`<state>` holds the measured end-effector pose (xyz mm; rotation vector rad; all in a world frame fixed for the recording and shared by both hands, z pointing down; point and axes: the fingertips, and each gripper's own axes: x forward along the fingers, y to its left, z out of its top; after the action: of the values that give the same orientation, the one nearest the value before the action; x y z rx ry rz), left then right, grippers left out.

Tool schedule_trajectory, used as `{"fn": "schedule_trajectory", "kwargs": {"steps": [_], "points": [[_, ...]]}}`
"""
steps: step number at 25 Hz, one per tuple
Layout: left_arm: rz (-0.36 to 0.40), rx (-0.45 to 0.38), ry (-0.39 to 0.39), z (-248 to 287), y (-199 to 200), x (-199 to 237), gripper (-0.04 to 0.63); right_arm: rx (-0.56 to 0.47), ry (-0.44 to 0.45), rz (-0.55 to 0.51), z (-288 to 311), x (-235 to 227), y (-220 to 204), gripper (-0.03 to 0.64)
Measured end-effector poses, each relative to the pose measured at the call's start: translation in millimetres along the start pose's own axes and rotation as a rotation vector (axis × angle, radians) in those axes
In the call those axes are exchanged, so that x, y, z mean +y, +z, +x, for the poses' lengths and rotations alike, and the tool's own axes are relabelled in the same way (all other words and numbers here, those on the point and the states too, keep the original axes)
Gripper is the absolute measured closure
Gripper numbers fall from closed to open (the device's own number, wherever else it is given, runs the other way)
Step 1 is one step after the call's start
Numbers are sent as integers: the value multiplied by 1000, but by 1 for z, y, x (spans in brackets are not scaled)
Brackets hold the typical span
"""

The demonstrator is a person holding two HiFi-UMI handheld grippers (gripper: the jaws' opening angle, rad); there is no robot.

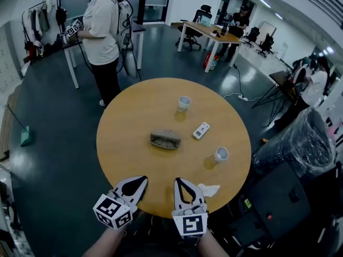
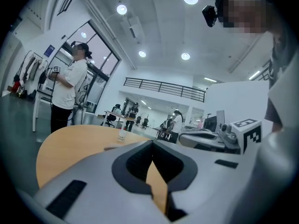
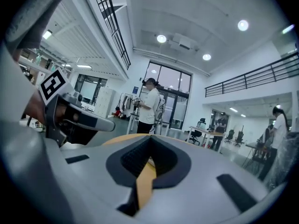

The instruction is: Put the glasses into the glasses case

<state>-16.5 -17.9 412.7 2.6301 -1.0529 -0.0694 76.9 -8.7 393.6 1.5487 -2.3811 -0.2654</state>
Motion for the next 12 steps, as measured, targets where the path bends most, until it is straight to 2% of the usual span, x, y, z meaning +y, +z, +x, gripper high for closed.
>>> {"fn": "schedule_trajectory", "kwargs": {"steps": [6,12], "points": [[6,26,-40,-40,-10,-21,589,19,-41,38,-47,35,8,630],[23,17,-71,-57,-15,-31,589,41,-98,47,-77,43,4,630]]}}
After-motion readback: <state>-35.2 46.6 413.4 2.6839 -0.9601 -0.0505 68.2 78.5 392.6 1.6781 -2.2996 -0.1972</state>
